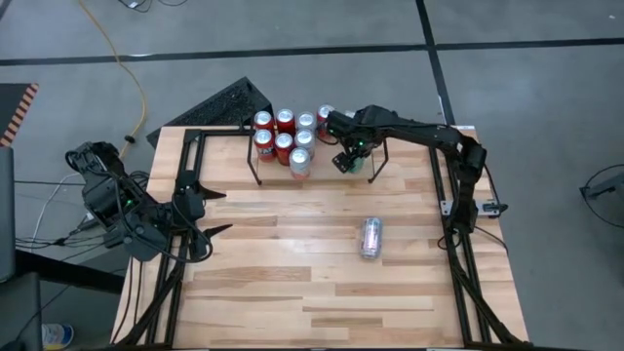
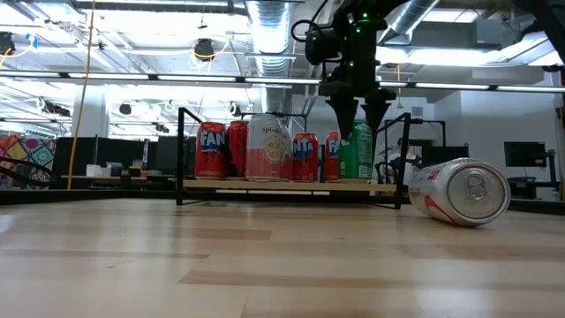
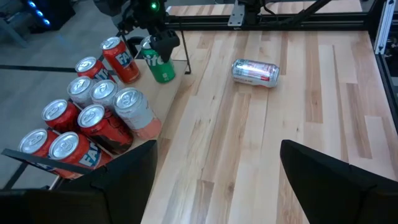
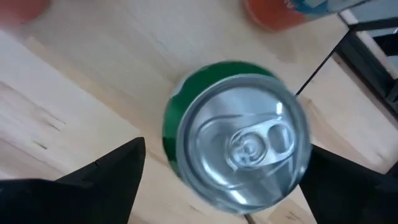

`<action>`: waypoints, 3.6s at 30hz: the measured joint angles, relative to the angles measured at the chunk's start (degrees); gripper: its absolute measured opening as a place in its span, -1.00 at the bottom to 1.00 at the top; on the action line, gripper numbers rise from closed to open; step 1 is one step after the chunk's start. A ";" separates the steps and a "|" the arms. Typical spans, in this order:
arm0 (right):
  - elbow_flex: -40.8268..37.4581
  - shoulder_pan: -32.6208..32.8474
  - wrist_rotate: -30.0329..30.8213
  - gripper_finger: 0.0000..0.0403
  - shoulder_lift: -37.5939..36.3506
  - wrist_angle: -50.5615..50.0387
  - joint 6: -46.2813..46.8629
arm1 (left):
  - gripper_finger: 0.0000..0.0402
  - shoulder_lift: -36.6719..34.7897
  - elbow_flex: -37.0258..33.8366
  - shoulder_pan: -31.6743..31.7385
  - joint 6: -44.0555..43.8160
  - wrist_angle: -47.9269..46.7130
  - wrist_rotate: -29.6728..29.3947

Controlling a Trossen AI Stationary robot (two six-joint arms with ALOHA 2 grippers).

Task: Place canned beverage on shelf
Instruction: Put the green soda can on the shelf

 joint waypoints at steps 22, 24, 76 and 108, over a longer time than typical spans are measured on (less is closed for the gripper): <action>0.11 1.15 2.47 0.24 -0.11 -0.85 -16.99 | 0.62 0.00 0.00 0.00 -0.39 -0.81 0.00; 0.13 1.55 2.98 0.24 -0.11 -0.94 -22.73 | 0.62 0.00 0.00 0.00 -0.42 -1.09 0.00; -0.02 4.70 15.97 0.66 0.09 -3.15 -70.37 | 0.62 0.00 0.00 0.00 -0.83 -1.46 -1.20; 0.11 2.21 6.65 0.66 -0.55 -0.70 -30.07 | 0.62 0.02 0.02 0.00 -2.14 -2.51 -1.49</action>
